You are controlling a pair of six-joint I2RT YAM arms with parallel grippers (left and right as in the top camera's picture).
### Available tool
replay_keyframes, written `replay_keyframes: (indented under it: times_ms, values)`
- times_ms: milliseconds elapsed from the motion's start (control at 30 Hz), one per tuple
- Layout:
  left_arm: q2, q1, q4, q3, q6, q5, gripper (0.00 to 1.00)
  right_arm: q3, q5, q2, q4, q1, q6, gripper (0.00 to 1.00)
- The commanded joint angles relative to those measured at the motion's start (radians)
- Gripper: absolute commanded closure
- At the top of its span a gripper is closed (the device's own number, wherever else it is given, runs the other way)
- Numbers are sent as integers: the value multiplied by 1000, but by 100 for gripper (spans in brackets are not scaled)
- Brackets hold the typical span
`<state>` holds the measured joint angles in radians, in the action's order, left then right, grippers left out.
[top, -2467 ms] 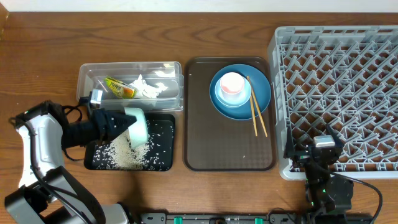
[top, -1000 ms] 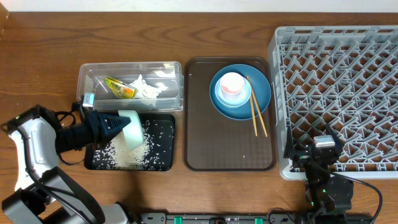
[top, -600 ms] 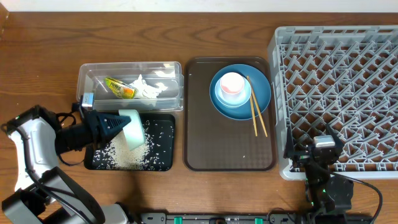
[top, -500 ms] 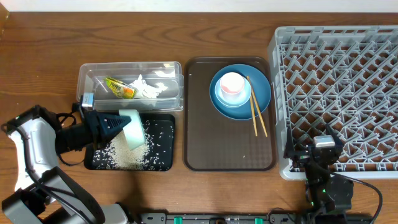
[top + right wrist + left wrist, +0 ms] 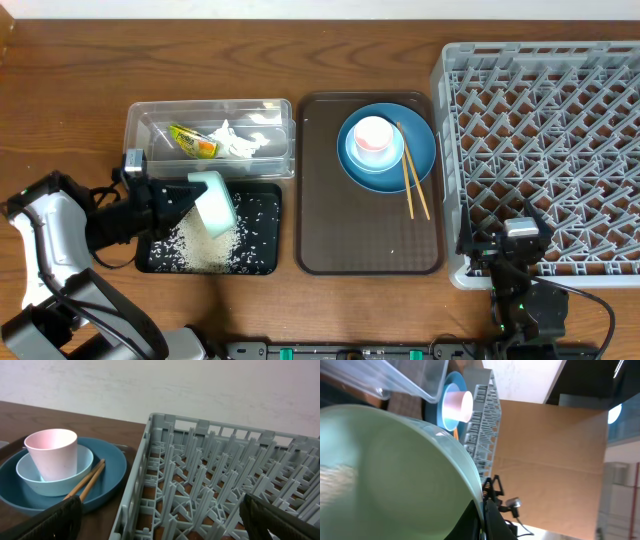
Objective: Sort waste into correct bins and load items into the dishwasher rack
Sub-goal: 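Tilt the green bowl with the left gripper to pour rice onto the black tray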
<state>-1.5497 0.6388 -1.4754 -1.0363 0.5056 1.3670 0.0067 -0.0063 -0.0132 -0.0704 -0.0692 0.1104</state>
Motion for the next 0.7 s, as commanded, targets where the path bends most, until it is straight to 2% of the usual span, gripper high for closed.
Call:
replay_keyframes:
  times_ms: [0, 100, 167, 233, 300, 367, 433, 500, 600, 667]
  values:
    - [1, 5, 11, 6, 85, 65, 94, -1, 6, 1, -5, -11, 3, 1]
    - [2, 10, -7, 6, 64, 63, 94, -1, 6, 1, -5, -11, 3, 1]
    - [3, 5, -34, 6, 104, 63, 94, -1, 6, 1, -5, -11, 3, 1]
    - [1, 7, 12, 6, 125, 56, 94, -1, 6, 1, -4, -11, 3, 1]
    - [1, 6, -12, 6, 85, 55, 94, -1, 6, 1, -4, -11, 3, 1]
    - [3, 0, -69, 6, 113, 68, 94, -1, 6, 1, -5, -11, 3, 1]
    - [2, 2, -30, 6, 137, 72, 94, -1, 6, 1, -5, -11, 3, 1]
    - [-1, 0, -50, 6, 107, 62, 94, -1, 6, 1, -5, -11, 3, 1]
    - [3, -4, -69, 6, 182, 65, 93, -1, 6, 1, -5, -11, 3, 1]
    - [-1, -4, -59, 6, 158, 52, 94, -1, 6, 1, -4, -11, 3, 1]
